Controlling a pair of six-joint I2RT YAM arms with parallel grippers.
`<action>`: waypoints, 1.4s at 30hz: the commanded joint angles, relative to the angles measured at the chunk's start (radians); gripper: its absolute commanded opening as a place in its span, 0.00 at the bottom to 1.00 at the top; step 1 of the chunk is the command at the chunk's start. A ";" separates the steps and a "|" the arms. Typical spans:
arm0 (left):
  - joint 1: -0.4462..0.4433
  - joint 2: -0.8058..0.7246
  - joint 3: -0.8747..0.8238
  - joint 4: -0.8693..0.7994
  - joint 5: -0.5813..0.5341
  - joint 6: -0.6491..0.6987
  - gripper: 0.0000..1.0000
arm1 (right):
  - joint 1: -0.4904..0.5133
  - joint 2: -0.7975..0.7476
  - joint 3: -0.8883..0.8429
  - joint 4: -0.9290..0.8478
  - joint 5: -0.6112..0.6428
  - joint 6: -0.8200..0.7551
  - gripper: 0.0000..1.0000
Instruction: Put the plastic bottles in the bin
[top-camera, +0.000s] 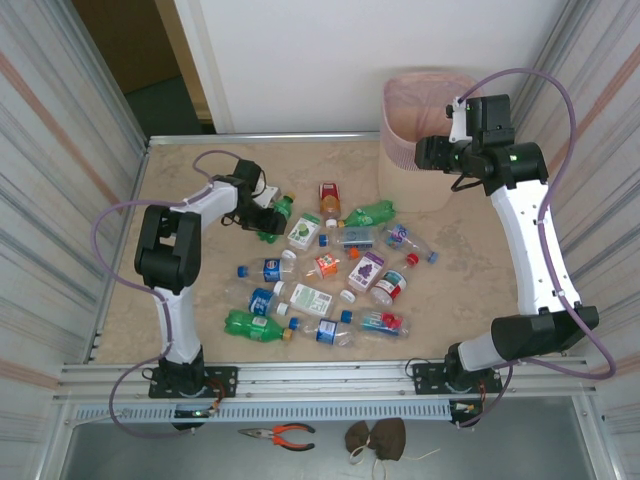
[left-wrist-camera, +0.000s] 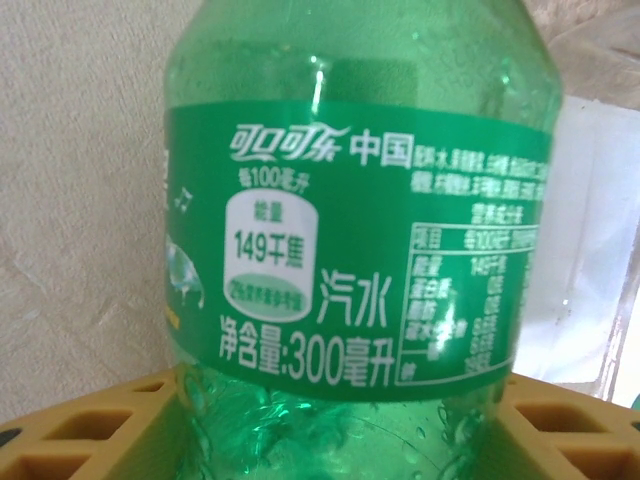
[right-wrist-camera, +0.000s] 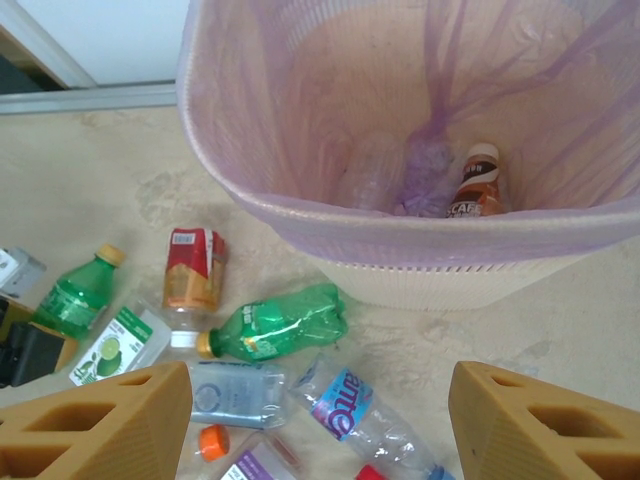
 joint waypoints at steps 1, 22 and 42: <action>0.010 -0.037 -0.019 0.000 0.015 0.006 0.58 | 0.016 -0.027 -0.005 0.014 -0.010 0.036 0.67; 0.012 -0.499 -0.236 0.227 0.307 -0.051 0.56 | 0.202 -0.157 -0.215 0.295 -0.210 0.352 0.67; -0.173 -0.695 -0.247 0.367 0.354 -0.106 0.56 | 0.371 -0.018 -0.151 0.485 -0.289 0.465 0.66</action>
